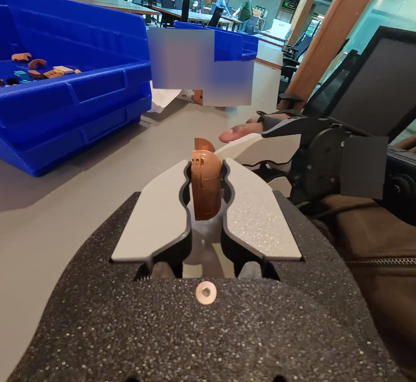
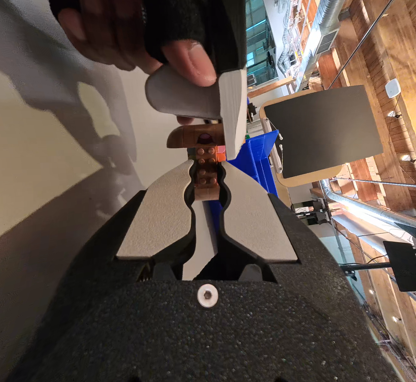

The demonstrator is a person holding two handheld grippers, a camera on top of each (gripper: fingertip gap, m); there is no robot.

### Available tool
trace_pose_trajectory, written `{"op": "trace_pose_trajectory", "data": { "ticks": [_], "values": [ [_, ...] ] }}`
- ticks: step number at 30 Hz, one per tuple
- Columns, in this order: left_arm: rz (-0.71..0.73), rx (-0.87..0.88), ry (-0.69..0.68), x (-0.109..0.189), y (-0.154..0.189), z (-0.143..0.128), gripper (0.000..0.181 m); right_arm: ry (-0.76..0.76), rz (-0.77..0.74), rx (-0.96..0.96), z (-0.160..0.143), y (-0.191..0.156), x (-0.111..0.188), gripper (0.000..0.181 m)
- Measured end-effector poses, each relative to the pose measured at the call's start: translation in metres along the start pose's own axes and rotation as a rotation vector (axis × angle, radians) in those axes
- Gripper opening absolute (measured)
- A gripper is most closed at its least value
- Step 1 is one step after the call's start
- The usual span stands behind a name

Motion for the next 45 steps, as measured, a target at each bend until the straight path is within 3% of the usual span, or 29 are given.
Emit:
{"op": "trace_pose_trajectory", "data": {
  "ticks": [7, 14, 32, 39, 40, 41, 42, 43, 45],
  "values": [
    [0.047, 0.032, -0.001, -0.008, -0.004, -0.006, 0.025, -0.055, 0.047, 0.044, -0.006, -0.002, -0.003, 0.016],
    [-0.029, 0.145, -0.041, -0.014, -0.011, -0.014, 0.024, -0.087, 0.072, 0.128, -0.009, -0.009, -0.003, 0.017],
    [-0.031, -0.130, -0.117, -0.023, 0.003, -0.018, 0.026, -0.068, 0.048, 0.267, -0.019, -0.019, 0.018, 0.017],
    [-0.079, -0.126, -0.125, -0.024, 0.005, -0.018, 0.026, -0.024, 0.032, 0.360, -0.018, -0.024, 0.037, 0.017],
    [0.004, -0.115, -0.118, -0.023, 0.000, -0.017, 0.025, -0.031, 0.024, 0.373, -0.016, -0.025, 0.042, 0.009],
    [0.196, -0.152, -0.108, -0.016, -0.019, -0.015, 0.024, 0.104, 0.039, 0.387, -0.012, -0.026, 0.049, 0.000],
    [0.193, -0.096, -0.076, -0.007, -0.028, -0.013, 0.024, 0.159, 0.047, 0.370, -0.008, -0.029, 0.054, 0.000],
    [0.084, -0.055, -0.029, -0.003, -0.025, -0.011, 0.024, 0.125, 0.012, 0.377, -0.008, -0.029, 0.055, 0.000],
    [0.114, -0.127, -0.084, -0.007, -0.020, -0.015, 0.024, 0.081, -0.008, 0.340, -0.019, -0.027, 0.048, 0.000]
  ]
}}
Point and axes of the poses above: each gripper's, where its closed fingertips meet, x back along the fingers, z out of its top, y = z × x across the jaws, the point moved 8 cm from there along x, back along the fingers, and after that the axes turned 3 degrees about z, right-handed, at the moved point
